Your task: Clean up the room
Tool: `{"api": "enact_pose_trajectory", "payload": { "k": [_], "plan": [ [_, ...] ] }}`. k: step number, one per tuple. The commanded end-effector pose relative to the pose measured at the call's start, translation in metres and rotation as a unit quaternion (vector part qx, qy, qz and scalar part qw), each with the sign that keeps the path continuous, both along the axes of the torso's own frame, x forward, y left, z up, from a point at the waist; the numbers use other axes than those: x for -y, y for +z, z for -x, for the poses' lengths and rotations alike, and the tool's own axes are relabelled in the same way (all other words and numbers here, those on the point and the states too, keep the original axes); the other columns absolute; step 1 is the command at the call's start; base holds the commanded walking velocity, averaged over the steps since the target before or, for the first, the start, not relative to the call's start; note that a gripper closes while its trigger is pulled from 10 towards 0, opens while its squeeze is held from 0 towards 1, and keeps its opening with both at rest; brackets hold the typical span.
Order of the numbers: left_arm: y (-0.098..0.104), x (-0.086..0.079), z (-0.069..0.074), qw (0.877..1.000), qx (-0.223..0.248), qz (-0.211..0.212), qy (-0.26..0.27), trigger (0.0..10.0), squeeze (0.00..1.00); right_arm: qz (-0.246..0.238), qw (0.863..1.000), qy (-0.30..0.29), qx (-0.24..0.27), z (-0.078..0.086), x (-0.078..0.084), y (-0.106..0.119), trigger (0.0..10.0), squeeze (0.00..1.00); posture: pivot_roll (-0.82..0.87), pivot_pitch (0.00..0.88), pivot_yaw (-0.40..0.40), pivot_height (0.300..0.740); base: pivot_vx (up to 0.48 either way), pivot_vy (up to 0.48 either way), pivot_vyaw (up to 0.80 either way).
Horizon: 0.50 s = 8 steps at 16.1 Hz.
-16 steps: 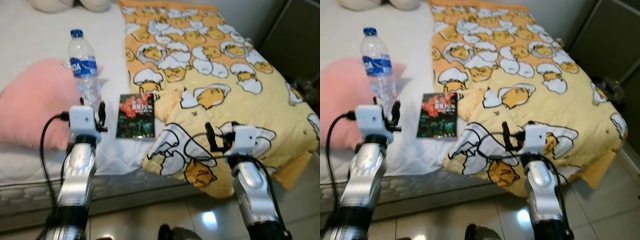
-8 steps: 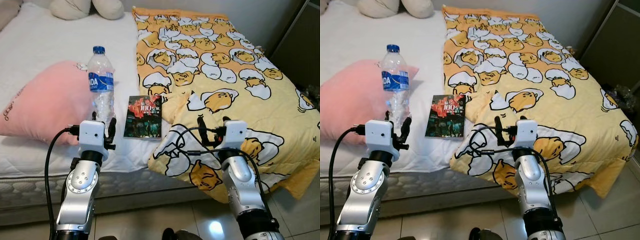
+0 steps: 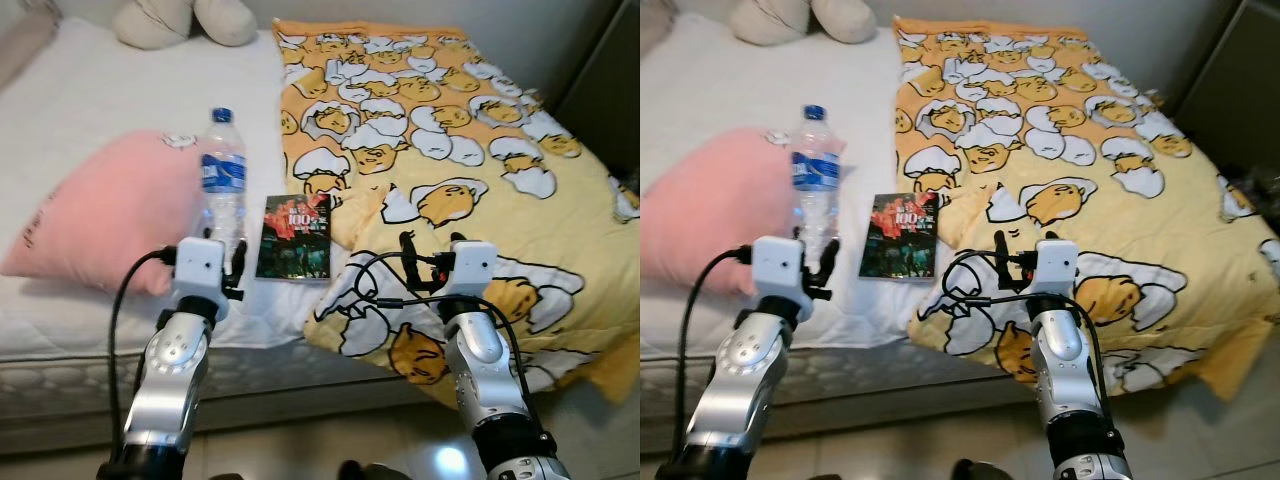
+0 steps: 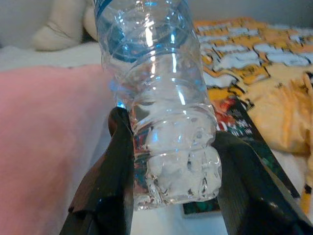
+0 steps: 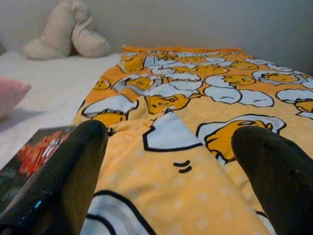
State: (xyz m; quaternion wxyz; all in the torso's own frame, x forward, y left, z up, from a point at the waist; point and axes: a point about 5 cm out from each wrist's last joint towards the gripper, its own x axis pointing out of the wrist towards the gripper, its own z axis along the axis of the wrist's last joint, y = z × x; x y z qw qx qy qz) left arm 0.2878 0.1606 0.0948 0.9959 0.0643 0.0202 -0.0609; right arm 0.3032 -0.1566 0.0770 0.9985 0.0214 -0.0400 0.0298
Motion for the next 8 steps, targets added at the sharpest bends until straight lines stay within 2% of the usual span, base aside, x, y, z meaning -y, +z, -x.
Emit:
{"api": "enact_pose_trajectory", "payload": {
  "k": [1,2,5,8],
  "plan": [
    [0.006,0.011,-0.006,1.000,0.010,0.006,-0.027,10.0,0.00,0.001,1.000,-0.019,0.003,0.001,0.007,0.000,10.0,0.00,0.01,0.000,0.025,0.740,0.000,0.000,0.00],
    [0.009,0.019,-0.013,0.999,0.013,-0.005,-0.047,10.0,0.00,-0.008,0.999,-0.044,0.009,0.001,0.012,0.002,10.0,0.00,-0.02,0.000,0.052,0.740,0.000,0.000,0.00],
    [0.013,0.024,-0.024,0.998,0.021,-0.010,-0.055,10.0,0.00,-0.005,0.998,-0.061,0.012,0.008,0.019,-0.001,10.0,0.00,-0.07,0.000,0.086,0.740,0.000,0.000,0.00],
    [0.009,0.019,-0.030,0.999,0.013,-0.003,-0.035,10.0,0.00,-0.003,0.998,-0.062,0.010,0.005,0.020,-0.001,10.0,0.00,-0.05,0.000,0.062,0.740,0.000,0.000,0.00]
  ]
}}
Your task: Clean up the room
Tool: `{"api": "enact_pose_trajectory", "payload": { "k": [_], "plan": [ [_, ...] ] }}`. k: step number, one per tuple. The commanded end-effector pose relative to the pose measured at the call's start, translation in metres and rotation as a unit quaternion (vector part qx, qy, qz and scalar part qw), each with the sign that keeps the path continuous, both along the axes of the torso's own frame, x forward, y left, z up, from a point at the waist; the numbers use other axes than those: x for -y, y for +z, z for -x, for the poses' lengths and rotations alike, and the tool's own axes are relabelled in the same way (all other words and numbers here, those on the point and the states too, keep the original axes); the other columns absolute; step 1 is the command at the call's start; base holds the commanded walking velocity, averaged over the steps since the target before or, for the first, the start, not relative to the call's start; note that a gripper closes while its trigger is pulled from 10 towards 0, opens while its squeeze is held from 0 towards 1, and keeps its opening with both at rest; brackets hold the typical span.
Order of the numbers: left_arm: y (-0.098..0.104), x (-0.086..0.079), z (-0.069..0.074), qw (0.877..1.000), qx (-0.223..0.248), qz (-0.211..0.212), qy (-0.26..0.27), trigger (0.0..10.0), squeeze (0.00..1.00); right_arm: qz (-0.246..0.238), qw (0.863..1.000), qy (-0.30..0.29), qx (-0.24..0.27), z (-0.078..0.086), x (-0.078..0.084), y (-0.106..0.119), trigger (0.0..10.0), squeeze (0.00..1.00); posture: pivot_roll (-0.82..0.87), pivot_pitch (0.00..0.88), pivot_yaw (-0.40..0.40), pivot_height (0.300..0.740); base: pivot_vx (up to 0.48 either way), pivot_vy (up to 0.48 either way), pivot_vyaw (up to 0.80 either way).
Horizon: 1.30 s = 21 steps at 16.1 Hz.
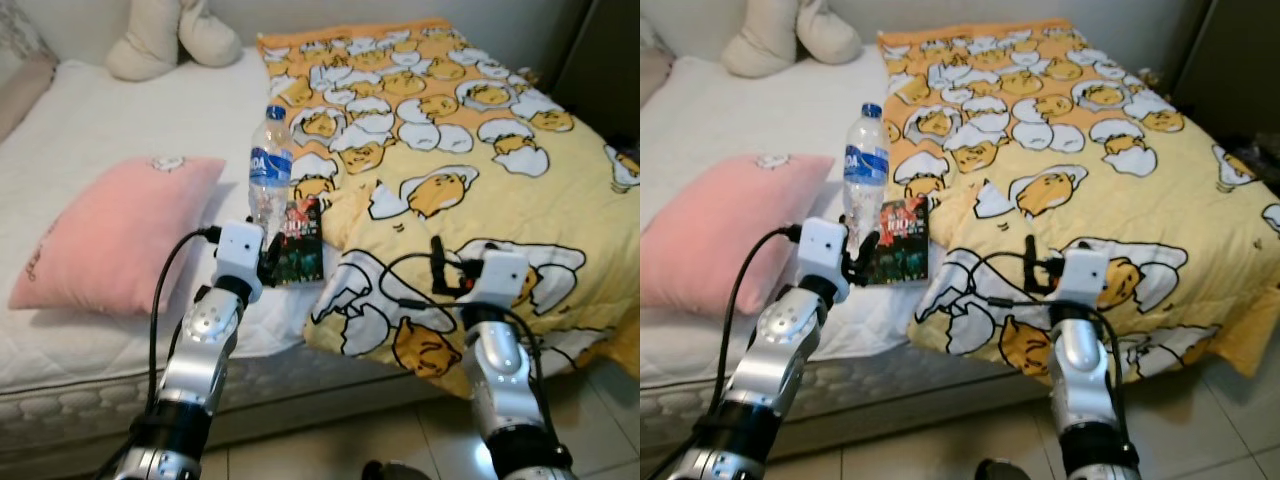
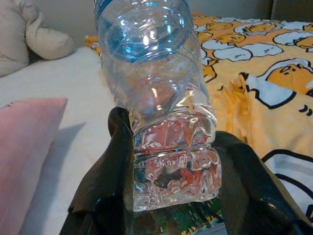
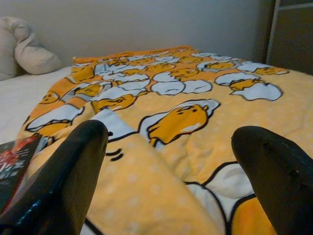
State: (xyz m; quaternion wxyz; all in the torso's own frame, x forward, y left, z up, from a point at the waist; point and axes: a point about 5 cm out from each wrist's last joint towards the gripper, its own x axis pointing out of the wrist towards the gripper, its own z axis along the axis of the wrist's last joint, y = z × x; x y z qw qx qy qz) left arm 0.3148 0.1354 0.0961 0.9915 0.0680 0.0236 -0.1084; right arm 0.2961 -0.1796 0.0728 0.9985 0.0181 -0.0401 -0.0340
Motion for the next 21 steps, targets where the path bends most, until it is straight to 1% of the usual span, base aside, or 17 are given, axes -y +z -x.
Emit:
{"api": "enact_pose_trajectory", "payload": {
  "k": [1,3,4,5,6,7,9,12,14,16,19,20,21],
  "plan": [
    [0.005,-0.010,-0.005,0.999,0.013,-0.002,0.030,10.0,0.00,-0.007,1.000,0.005,0.007,-0.004,-0.003,0.003,10.0,0.00,-0.04,0.000,0.053,0.740,0.000,0.000,0.00],
    [-0.002,-0.015,-0.004,0.999,0.004,-0.015,0.041,10.0,0.00,-0.009,1.000,0.009,0.003,-0.007,-0.005,0.003,10.0,0.00,-0.03,0.000,0.050,0.740,0.000,0.000,0.00],
    [-0.004,-0.014,-0.003,0.999,0.001,-0.018,0.039,10.0,0.00,-0.013,1.000,0.008,0.002,-0.008,-0.005,0.003,10.0,0.00,-0.03,0.000,0.053,0.740,0.000,0.000,0.00],
    [-0.008,-0.015,-0.003,0.999,-0.008,-0.032,0.029,10.0,0.00,-0.017,1.000,0.005,0.002,-0.010,-0.009,0.003,10.0,0.00,-0.04,0.000,0.069,0.740,0.000,0.000,0.00],
    [-0.011,-0.014,-0.004,0.999,-0.015,-0.034,0.025,10.0,0.00,-0.018,1.000,0.004,0.005,-0.012,-0.012,0.004,10.0,0.00,-0.05,0.000,0.078,0.740,0.000,0.000,0.00],
    [-0.011,-0.013,-0.006,0.999,-0.018,-0.034,0.022,10.0,0.00,-0.016,1.000,0.005,0.007,-0.012,-0.013,0.005,10.0,0.00,-0.05,0.000,0.084,0.740,0.000,0.000,0.00],
    [-0.009,-0.006,-0.011,0.999,-0.015,-0.038,0.006,10.0,0.00,-0.016,1.000,-0.003,0.012,-0.011,-0.012,0.005,10.0,0.00,-0.07,0.000,0.100,0.740,0.000,0.000,0.00],
    [-0.010,-0.005,-0.013,0.999,-0.012,-0.041,0.003,10.0,0.00,-0.015,1.000,-0.005,0.012,-0.010,-0.011,0.003,10.0,0.00,-0.07,0.000,0.098,0.740,0.000,0.000,0.00],
    [-0.011,-0.007,-0.013,0.999,-0.012,-0.032,0.009,10.0,0.00,-0.014,1.000,-0.007,0.009,-0.010,-0.010,0.002,10.0,0.00,-0.07,0.000,0.087,0.740,0.000,0.000,0.00],
    [-0.011,-0.008,-0.013,1.000,-0.009,-0.011,0.016,10.0,0.00,-0.013,1.000,-0.004,0.008,-0.011,-0.009,0.002,10.0,0.00,-0.06,0.000,0.081,0.740,0.000,0.000,0.00],
    [-0.010,-0.002,-0.012,1.000,-0.007,-0.001,0.010,10.0,0.00,-0.011,1.000,0.007,0.007,-0.013,-0.014,0.003,10.0,0.00,-0.06,0.000,0.072,0.740,0.000,0.000,0.00],
    [-0.011,-0.001,-0.014,1.000,-0.018,0.019,0.017,10.0,0.00,-0.012,1.000,0.012,0.005,-0.013,-0.016,0.002,10.0,0.00,-0.06,0.000,0.069,0.740,0.000,0.000,0.00],
    [-0.011,0.000,-0.014,0.999,-0.023,0.027,0.019,10.0,0.00,-0.011,1.000,0.020,0.003,-0.013,-0.018,0.001,10.0,0.00,-0.06,0.000,0.070,0.740,0.000,0.000,0.00]
  ]
}}
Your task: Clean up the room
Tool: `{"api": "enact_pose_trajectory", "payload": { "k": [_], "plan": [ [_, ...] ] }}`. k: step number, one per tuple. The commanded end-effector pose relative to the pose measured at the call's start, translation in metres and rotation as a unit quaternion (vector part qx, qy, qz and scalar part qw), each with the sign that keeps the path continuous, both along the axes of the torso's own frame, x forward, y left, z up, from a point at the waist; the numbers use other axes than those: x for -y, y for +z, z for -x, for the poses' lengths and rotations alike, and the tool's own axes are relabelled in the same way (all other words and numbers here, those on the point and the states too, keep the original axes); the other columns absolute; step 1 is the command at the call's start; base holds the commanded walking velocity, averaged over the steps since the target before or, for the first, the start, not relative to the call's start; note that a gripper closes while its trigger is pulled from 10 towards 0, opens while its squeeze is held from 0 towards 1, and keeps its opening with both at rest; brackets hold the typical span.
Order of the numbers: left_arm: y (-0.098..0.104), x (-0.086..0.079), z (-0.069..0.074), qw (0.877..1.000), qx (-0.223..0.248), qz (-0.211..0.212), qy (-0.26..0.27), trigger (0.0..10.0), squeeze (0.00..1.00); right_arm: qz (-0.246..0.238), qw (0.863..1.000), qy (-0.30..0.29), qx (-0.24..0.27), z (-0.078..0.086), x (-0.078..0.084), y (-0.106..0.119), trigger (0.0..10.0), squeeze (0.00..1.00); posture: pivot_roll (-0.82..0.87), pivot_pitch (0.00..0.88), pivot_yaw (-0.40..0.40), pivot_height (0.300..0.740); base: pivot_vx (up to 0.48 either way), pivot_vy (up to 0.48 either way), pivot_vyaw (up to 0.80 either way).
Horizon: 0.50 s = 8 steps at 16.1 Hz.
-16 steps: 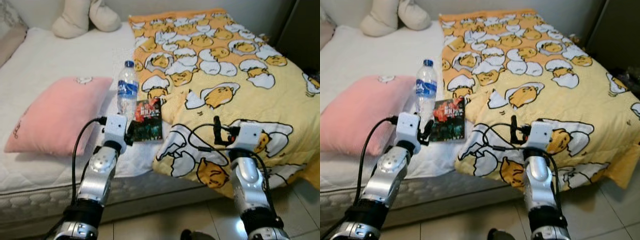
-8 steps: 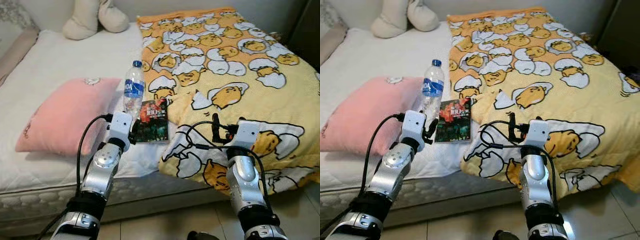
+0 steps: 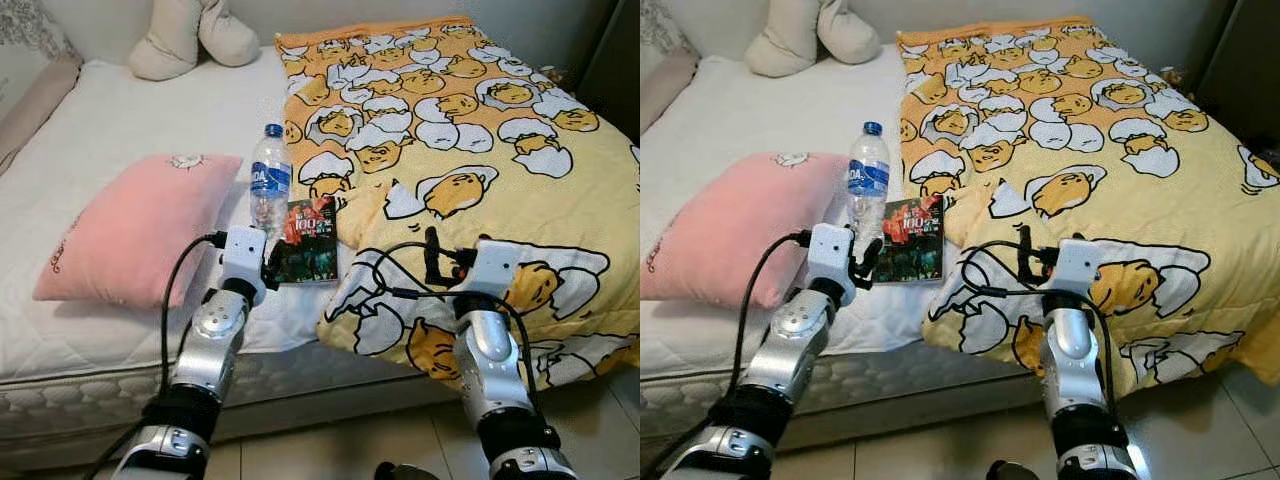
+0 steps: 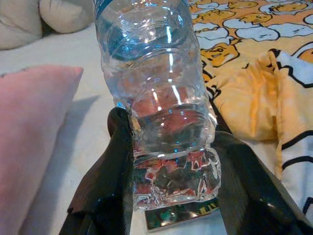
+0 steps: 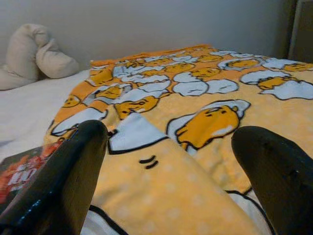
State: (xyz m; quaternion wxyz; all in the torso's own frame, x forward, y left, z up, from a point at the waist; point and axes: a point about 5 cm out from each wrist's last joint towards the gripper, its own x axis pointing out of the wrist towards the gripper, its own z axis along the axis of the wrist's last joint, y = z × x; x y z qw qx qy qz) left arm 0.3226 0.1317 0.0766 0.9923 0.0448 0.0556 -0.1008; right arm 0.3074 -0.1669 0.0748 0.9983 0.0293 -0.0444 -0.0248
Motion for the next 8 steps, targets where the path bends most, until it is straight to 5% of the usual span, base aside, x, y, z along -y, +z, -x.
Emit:
{"api": "enact_pose_trajectory", "payload": {
  "k": [1,5,8],
  "plan": [
    [0.0086,-0.0032,-0.0064,1.000,0.011,0.007,0.008,10.0,0.00,0.000,1.000,0.016,-0.003,-0.0017,-0.0070,-0.0010,10.0,0.00,-0.06,0.000,0.070,0.740,0.000,0.000,0.00],
    [0.0098,-0.0012,-0.0078,1.000,0.011,0.013,0.008,10.0,0.00,-0.001,1.000,0.024,-0.002,-0.0044,-0.0098,0.0005,10.0,0.00,-0.05,0.000,0.068,0.740,0.000,0.000,0.00],
    [0.0104,-0.0027,-0.0083,1.000,0.013,0.012,0.011,10.0,0.00,-0.003,1.000,0.027,-0.004,-0.0055,-0.0112,-0.0002,10.0,0.00,-0.04,0.000,0.066,0.740,-0.247,0.000,0.00]
  ]
}}
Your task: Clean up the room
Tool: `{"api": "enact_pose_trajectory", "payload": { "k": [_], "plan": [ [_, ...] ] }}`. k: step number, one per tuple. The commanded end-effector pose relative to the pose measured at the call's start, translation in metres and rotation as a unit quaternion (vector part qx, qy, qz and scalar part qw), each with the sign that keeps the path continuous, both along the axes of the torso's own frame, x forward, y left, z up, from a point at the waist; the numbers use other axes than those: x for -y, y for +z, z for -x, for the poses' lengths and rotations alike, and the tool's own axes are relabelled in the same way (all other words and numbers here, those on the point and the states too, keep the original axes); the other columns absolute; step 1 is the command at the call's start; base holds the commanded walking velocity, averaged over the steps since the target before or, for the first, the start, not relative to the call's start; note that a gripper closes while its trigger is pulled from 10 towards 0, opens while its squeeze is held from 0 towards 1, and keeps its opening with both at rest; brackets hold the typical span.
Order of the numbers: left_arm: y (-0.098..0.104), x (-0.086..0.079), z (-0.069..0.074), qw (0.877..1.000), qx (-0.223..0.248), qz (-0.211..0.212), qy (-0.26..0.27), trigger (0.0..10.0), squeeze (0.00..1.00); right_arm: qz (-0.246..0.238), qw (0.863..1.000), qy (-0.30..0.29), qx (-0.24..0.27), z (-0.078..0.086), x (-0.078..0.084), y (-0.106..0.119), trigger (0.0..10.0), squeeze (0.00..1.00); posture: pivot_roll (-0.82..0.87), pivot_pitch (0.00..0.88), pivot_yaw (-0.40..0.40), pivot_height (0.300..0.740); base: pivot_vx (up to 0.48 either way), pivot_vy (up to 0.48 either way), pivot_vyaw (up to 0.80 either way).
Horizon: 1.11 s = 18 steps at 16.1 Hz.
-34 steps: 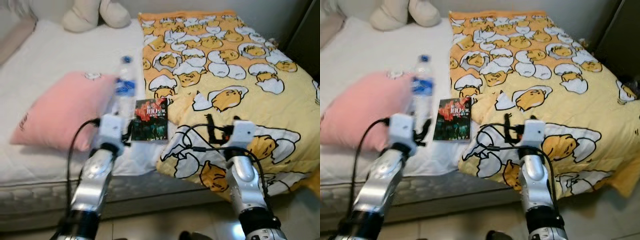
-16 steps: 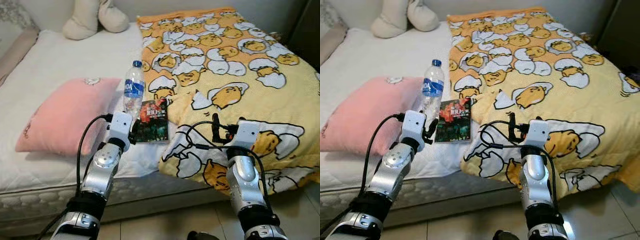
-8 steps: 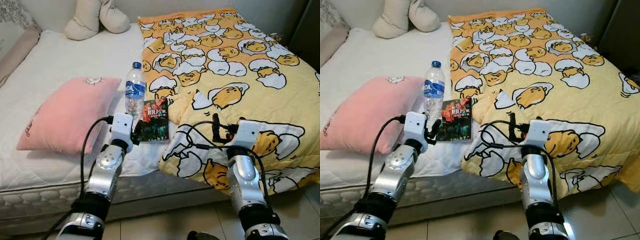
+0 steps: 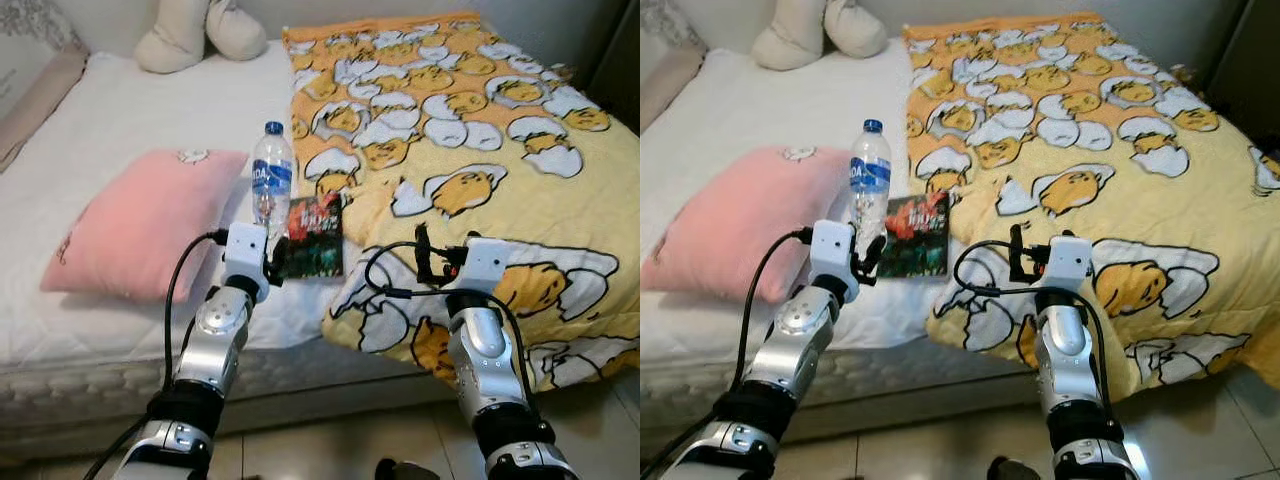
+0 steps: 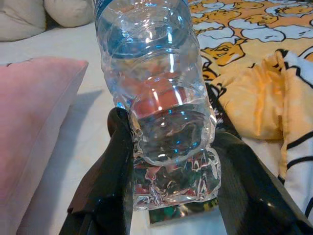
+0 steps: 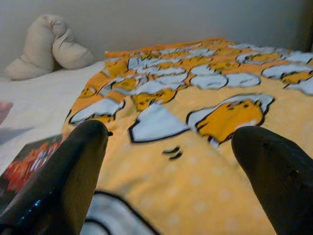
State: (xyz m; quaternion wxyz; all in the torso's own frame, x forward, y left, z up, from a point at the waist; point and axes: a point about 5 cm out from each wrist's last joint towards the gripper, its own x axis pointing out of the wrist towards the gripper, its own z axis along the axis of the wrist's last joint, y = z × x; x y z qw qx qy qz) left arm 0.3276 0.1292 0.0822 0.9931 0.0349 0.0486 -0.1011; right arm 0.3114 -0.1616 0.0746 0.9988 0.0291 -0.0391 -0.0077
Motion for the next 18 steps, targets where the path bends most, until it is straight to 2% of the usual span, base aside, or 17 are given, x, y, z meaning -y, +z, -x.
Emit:
{"api": "enact_pose_trajectory", "payload": {
  "k": [1,4,9,15,18],
  "plan": [
    [0.0049,-0.0055,-0.0034,1.000,0.007,0.001,0.011,10.0,0.00,-0.004,1.000,0.010,0.000,-0.0016,-0.0061,-0.0002,10.0,0.00,-0.04,0.000,0.065,0.740,-0.247,0.000,0.00],
    [0.0041,-0.0069,-0.0037,1.000,0.007,-0.002,0.015,10.0,0.00,-0.005,1.000,0.015,-0.003,-0.0013,-0.0077,-0.0017,10.0,0.00,-0.04,0.000,0.061,0.740,-0.247,0.000,0.00],
    [0.0033,-0.0071,-0.0030,1.000,0.008,-0.001,0.019,10.0,0.00,0.002,1.000,0.018,-0.008,-0.0005,-0.0070,-0.0039,10.0,0.00,-0.04,0.000,0.054,0.740,0.000,0.000,0.00],
    [-0.0006,-0.0057,0.0017,1.000,0.008,-0.005,0.021,10.0,0.00,0.006,1.000,0.016,-0.015,0.0005,-0.0034,-0.0061,10.0,0.00,-0.03,0.000,0.041,0.740,0.000,0.000,0.70],
    [-0.0017,-0.0070,0.0034,1.000,0.008,-0.001,0.030,10.0,0.00,0.008,1.000,0.016,-0.017,0.0002,-0.0018,-0.0065,10.0,0.00,-0.02,0.000,0.033,0.740,0.000,-0.420,0.69]
  ]
}}
